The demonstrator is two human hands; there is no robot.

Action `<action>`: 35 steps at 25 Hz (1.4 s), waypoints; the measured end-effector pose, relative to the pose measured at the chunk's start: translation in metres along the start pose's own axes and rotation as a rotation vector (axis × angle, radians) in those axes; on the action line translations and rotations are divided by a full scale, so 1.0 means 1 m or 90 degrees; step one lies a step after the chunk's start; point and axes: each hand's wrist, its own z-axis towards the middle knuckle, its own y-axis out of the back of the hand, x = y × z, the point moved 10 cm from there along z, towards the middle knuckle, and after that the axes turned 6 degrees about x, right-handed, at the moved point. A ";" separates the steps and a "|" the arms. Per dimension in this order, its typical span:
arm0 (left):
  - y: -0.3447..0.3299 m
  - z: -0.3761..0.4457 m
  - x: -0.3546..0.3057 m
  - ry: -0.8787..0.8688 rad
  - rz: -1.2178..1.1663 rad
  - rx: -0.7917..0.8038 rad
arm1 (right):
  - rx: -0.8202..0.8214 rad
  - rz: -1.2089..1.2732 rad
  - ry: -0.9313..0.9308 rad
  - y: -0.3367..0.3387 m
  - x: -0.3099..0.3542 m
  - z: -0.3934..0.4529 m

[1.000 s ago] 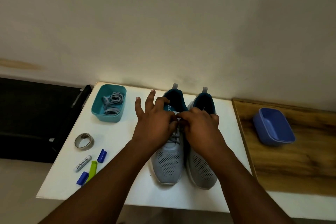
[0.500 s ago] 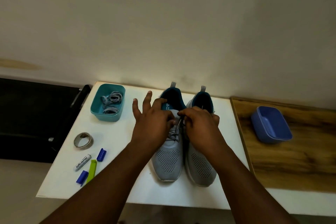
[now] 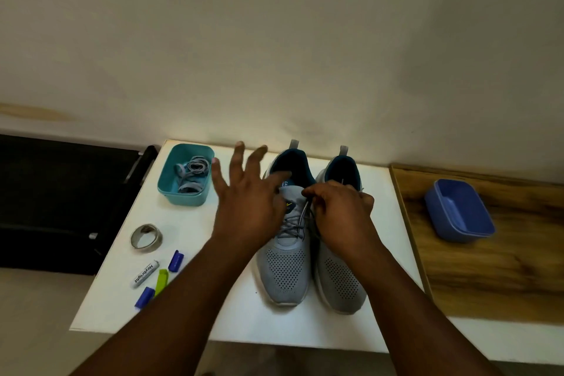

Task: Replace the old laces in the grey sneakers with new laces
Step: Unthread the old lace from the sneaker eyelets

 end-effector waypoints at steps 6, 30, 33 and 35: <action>-0.008 0.008 0.007 0.043 -0.056 0.030 | 0.008 0.008 0.003 0.000 -0.003 0.000; -0.038 0.004 0.037 0.212 -0.264 0.148 | 0.055 -0.119 0.097 -0.010 0.037 -0.012; -0.009 0.005 0.016 0.082 -0.240 0.007 | 0.009 -0.011 0.089 0.007 0.023 -0.008; -0.007 0.004 -0.012 -0.025 -0.137 0.005 | 0.002 0.016 0.078 0.012 0.011 -0.006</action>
